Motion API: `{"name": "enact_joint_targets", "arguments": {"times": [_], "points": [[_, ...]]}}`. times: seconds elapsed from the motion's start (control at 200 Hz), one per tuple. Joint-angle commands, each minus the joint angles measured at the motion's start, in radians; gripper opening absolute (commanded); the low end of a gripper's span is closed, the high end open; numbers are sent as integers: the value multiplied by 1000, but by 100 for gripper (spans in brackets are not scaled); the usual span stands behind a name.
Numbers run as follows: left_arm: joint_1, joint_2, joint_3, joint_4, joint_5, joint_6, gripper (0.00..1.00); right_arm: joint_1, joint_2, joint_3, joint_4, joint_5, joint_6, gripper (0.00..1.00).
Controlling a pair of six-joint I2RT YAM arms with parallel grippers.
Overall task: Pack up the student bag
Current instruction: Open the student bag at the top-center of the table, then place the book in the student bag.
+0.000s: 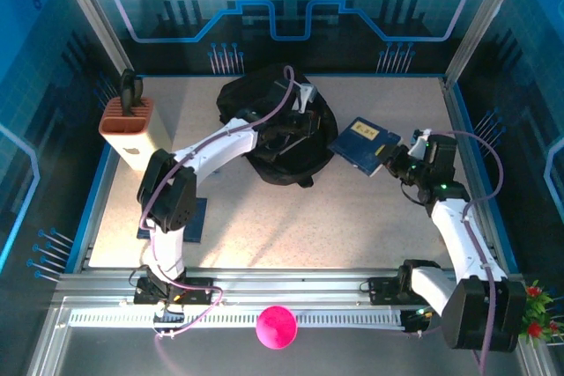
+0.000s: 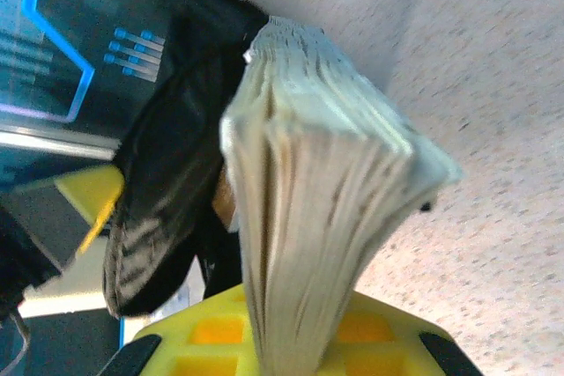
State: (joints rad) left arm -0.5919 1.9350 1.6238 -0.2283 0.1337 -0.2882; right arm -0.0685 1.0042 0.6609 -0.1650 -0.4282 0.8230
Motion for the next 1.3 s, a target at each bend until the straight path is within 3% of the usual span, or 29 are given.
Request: {"name": "enact_joint_targets", "arguments": {"times": [0.0, 0.225, 0.47, 0.78, 1.111, 1.296], "points": [[-6, -48, -3, 71, 0, 7, 0, 86, 0, 22, 32, 4, 32, 7], [-5, -82, -16, 105, 39, 29, 0, 238, 100, 36, 117, 77, 163, 7], [-5, -116, -42, 125, 56, 0, 0, 330, 260, 151, 165, 110, 247, 7], [-5, -137, -37, 117, 47, -11, 0, 372, 386, 251, 191, 222, 274, 8], [-6, -147, -21, 114, 58, -21, 0, 439, 617, 314, 305, 309, 342, 7], [-6, -142, -7, 116, 38, -51, 0, 487, 728, 393, 227, 419, 411, 10]]}}
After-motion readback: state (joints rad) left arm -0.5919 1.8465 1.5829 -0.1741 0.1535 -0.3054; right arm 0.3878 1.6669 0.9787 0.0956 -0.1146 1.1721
